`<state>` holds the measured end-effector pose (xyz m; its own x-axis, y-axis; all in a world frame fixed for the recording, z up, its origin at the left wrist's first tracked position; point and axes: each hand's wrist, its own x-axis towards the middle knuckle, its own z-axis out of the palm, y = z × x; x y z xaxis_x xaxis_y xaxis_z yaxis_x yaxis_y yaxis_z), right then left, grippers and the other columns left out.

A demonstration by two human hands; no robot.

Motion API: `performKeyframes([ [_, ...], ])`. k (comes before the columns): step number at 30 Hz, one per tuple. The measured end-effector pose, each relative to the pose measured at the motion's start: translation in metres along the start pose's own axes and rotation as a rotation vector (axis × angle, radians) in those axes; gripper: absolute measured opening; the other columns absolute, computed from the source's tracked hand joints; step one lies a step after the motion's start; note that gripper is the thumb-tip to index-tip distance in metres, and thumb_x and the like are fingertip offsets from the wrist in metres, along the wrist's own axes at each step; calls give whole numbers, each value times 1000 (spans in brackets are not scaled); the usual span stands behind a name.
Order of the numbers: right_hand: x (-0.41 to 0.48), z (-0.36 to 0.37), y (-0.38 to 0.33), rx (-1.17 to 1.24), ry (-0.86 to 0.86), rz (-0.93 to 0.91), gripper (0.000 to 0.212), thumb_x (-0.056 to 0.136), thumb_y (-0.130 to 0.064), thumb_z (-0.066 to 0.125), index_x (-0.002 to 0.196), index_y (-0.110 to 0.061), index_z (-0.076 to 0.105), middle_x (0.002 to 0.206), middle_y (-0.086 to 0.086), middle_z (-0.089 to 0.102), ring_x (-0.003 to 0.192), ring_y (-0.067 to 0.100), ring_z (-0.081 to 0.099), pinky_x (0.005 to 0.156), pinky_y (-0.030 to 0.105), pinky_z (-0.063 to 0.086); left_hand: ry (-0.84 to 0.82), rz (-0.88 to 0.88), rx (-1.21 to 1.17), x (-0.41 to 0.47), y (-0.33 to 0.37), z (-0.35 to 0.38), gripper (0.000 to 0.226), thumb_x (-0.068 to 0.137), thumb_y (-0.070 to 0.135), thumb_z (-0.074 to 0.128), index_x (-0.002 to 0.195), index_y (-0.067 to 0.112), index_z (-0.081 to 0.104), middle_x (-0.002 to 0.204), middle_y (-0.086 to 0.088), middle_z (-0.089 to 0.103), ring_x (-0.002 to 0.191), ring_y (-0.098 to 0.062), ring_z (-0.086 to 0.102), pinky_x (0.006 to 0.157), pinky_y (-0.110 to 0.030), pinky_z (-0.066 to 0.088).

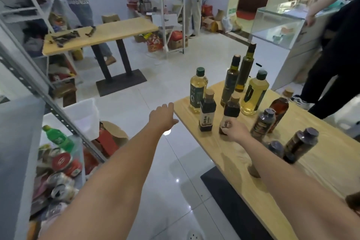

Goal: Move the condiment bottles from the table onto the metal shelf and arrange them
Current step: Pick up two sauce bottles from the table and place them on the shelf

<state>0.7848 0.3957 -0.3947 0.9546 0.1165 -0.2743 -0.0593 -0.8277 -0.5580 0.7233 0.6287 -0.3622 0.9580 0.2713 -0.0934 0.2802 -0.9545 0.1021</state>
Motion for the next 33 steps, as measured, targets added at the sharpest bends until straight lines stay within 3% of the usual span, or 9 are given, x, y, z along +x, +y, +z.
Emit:
performKeyframes([
  [4, 26, 0, 3, 10, 18, 121, 45, 90, -15, 58, 134, -14, 47, 134, 8, 54, 117, 24, 54, 91, 36, 49, -74, 45, -34, 43, 6, 12, 67, 88, 44, 60, 140, 13, 30, 134, -12, 49, 117, -31, 51, 90, -41, 48],
  [9, 55, -3, 8, 1, 104, 298, 35, 91, -19, 57, 126, -15, 51, 125, 6, 59, 107, 23, 57, 78, 33, 47, -139, 154, -120, 95, 24, 29, 75, 84, 43, 67, 142, 15, 29, 140, -10, 47, 123, -29, 49, 90, -41, 47],
  [13, 79, -6, 10, 78, 182, 386, 63, 82, -15, 70, 136, -16, 38, 134, 7, 53, 115, 28, 56, 88, 42, 51, -212, 205, -254, 134, 36, 42, 85, 74, 45, 75, 141, 19, 31, 139, -5, 50, 120, -26, 52, 89, -44, 52],
  [19, 106, -13, 11, 183, 174, 322, 92, 73, -3, 77, 147, -20, 24, 148, 8, 37, 131, 28, 41, 101, 41, 43, -338, 236, -417, 159, 52, 58, 94, 68, 37, 82, 143, 15, 30, 143, -6, 44, 127, -25, 46, 99, -43, 46],
  [24, 126, -22, 15, 167, 3, 230, 99, 68, -5, 81, 148, -19, 25, 150, 5, 36, 135, 27, 36, 107, 42, 37, -447, 222, -571, 175, 68, 67, 76, 68, 25, 83, 129, 16, 39, 129, -5, 55, 114, -23, 54, 94, -38, 49],
  [29, 138, -24, 19, 202, -108, 205, 85, 65, -1, 81, 137, -12, 37, 139, 8, 48, 130, 26, 43, 104, 37, 37, -461, 156, -704, 176, 77, 74, 72, 66, 11, 82, 121, 18, 36, 120, -4, 56, 105, -20, 54, 90, -37, 51],
  [33, 148, -30, 26, 220, -188, 163, 80, 64, -5, 83, 133, -14, 43, 137, 6, 50, 129, 26, 43, 105, 37, 34, -476, 94, -804, 182, 83, 72, 69, 65, 3, 81, 118, 17, 39, 118, -4, 55, 110, -22, 52, 90, -35, 47],
])
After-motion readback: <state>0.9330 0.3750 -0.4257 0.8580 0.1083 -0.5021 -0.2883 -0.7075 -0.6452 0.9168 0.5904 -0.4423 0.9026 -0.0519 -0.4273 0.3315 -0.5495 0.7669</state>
